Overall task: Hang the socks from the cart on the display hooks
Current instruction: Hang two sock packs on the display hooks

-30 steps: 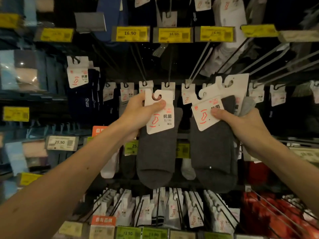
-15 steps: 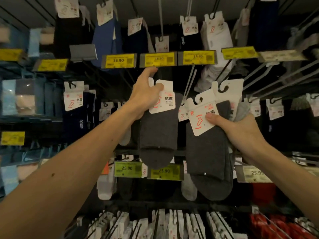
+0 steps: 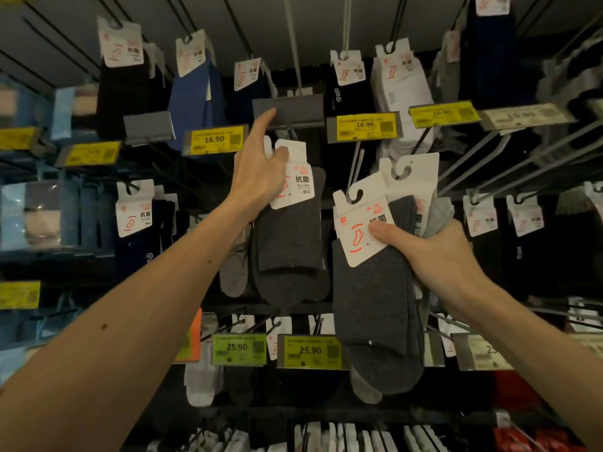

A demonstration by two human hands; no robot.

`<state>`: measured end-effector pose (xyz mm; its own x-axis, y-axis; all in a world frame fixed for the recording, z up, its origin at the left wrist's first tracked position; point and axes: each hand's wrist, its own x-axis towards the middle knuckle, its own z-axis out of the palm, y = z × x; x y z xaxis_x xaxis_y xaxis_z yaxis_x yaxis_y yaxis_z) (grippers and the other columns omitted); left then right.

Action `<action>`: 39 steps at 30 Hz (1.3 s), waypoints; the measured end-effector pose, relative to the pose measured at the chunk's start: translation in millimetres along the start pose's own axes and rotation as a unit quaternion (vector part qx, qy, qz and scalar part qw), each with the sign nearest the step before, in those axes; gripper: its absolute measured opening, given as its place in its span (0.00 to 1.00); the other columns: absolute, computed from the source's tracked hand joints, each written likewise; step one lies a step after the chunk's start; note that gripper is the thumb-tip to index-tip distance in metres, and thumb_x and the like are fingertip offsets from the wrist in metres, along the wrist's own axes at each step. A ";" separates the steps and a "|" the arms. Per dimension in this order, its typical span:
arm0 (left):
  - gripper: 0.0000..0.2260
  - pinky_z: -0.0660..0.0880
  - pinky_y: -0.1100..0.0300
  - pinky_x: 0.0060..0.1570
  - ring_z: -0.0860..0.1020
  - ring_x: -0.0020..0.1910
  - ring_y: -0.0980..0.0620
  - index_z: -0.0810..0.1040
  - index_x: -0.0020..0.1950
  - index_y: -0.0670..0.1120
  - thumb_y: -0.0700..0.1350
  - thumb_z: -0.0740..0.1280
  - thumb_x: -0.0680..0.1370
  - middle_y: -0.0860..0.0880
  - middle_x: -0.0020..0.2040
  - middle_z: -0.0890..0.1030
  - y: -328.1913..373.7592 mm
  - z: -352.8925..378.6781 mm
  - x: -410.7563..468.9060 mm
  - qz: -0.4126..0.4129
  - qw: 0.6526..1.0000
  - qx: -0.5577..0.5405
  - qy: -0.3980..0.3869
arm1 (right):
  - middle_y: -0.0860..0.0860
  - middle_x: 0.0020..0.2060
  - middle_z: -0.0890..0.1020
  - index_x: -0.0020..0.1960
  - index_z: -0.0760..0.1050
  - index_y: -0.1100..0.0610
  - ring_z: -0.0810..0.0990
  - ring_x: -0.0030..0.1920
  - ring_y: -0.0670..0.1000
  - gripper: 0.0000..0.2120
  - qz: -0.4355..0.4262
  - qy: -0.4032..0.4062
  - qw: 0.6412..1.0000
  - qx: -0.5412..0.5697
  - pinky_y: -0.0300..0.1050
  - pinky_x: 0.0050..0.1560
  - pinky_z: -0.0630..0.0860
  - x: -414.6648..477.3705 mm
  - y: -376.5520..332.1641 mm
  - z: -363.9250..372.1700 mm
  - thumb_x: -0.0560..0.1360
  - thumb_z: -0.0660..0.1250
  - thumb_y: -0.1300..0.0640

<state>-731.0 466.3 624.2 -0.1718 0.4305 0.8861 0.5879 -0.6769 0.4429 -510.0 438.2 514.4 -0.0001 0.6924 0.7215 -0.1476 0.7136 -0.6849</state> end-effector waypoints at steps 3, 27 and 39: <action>0.23 0.78 0.67 0.46 0.78 0.51 0.57 0.62 0.77 0.56 0.41 0.60 0.83 0.51 0.73 0.69 -1.6 6.1 4.7 0.023 0.999 0.038 0.022 | 0.39 0.39 0.86 0.47 0.81 0.48 0.85 0.42 0.40 0.07 -0.006 -0.005 1.000 -0.003 0.31 0.36 0.79 3.0 2.9 -2.3 0.71 0.76 0.56; 0.41 0.76 0.73 0.42 0.74 0.35 0.59 0.41 0.82 0.54 0.45 0.69 0.80 0.50 0.61 0.78 -22.5 12.1 -6.5 0.083 0.987 0.134 -0.038 | 0.47 0.46 0.88 0.52 0.82 0.52 0.86 0.49 0.46 0.10 0.037 -0.024 0.999 0.031 0.42 0.49 0.83 15.8 25.5 4.4 0.72 0.76 0.58; 0.22 0.76 0.62 0.44 0.78 0.46 0.60 0.72 0.63 0.52 0.63 0.67 0.76 0.52 0.50 0.78 7.1 -0.6 -112.4 -0.099 0.993 0.007 -0.064 | 0.45 0.43 0.88 0.48 0.82 0.51 0.87 0.45 0.44 0.07 0.027 -0.045 0.996 0.067 0.38 0.42 0.82 5.8 17.0 17.8 0.72 0.76 0.59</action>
<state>-708.0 412.7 527.9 -0.1844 0.6277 0.7563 0.5627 -0.5634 0.6049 -530.2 452.4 508.8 -0.0997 0.7133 0.6937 -0.2760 0.6500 -0.7080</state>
